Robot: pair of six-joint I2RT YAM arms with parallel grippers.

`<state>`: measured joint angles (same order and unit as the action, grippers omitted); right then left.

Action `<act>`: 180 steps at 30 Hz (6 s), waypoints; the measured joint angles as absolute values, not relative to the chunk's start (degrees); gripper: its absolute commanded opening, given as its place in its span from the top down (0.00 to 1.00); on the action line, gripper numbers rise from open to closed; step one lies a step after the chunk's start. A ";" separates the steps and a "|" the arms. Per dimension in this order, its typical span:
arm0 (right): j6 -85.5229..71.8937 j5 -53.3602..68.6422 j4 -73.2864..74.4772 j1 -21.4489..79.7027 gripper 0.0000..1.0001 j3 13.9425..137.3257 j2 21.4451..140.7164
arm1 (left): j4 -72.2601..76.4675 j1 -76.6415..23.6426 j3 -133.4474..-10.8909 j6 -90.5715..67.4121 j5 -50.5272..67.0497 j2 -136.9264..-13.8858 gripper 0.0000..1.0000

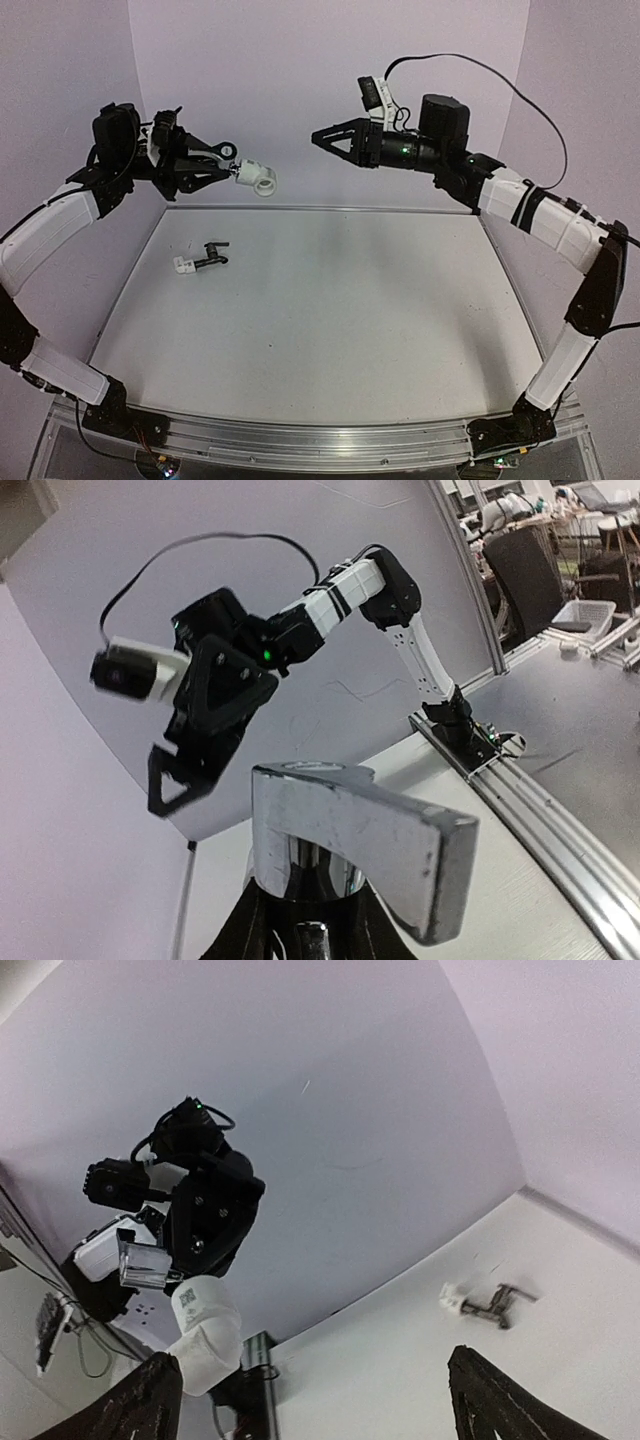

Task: Install the water faucets

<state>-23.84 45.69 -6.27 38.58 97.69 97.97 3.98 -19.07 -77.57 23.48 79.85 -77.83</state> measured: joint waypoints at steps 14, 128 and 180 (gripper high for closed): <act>-4.05 40.67 -6.33 42.64 0.07 98.07 99.45 | 2.63 -18.85 -74.57 -34.39 52.97 -77.56 1.00; -18.87 21.38 -11.51 35.51 0.02 63.83 80.86 | 44.17 -2.58 -18.41 -67.48 41.85 -96.09 0.16; -3.27 -16.58 14.96 35.55 0.02 67.97 46.67 | -16.09 -2.55 -78.95 -24.20 20.08 -51.76 0.00</act>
